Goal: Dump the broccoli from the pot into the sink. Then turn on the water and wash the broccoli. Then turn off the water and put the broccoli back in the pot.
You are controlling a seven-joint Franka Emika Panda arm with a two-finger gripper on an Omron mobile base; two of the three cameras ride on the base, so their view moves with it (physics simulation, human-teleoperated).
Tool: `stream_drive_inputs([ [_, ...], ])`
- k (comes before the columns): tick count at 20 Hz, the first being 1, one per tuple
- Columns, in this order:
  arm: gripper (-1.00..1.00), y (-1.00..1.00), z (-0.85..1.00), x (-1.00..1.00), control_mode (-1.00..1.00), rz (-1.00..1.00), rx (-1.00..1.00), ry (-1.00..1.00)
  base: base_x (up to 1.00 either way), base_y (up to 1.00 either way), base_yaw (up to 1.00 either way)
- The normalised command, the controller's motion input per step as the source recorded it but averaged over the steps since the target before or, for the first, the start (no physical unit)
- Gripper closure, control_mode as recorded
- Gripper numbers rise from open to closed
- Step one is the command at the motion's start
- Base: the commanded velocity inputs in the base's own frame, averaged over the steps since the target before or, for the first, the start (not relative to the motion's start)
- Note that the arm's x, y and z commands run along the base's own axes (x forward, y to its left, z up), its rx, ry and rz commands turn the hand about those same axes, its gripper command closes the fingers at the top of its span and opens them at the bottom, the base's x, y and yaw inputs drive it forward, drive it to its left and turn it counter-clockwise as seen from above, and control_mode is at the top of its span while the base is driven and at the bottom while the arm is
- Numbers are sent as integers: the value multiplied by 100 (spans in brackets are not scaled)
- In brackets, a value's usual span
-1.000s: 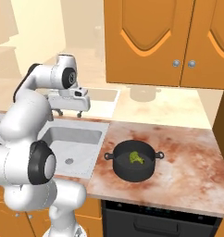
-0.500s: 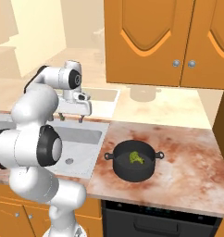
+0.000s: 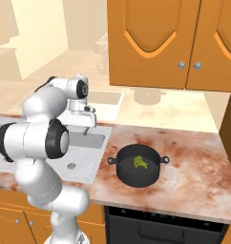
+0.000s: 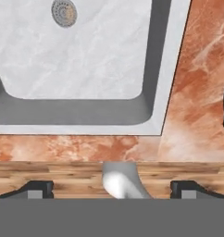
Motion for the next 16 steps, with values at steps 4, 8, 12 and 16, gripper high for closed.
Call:
stream_drive_inputs([
  [4,-100,-11,-52,0,-100,0,-7,14,0,0,0],
  [8,-100,-17,-39,-6,-100,-3,-9,6,0,0,0],
  [12,-100,-40,-4,-19,-100,-5,-3,-1,0,0,0],
  [16,-100,-45,0,-37,-100,-4,0,-9,0,0,0],
])
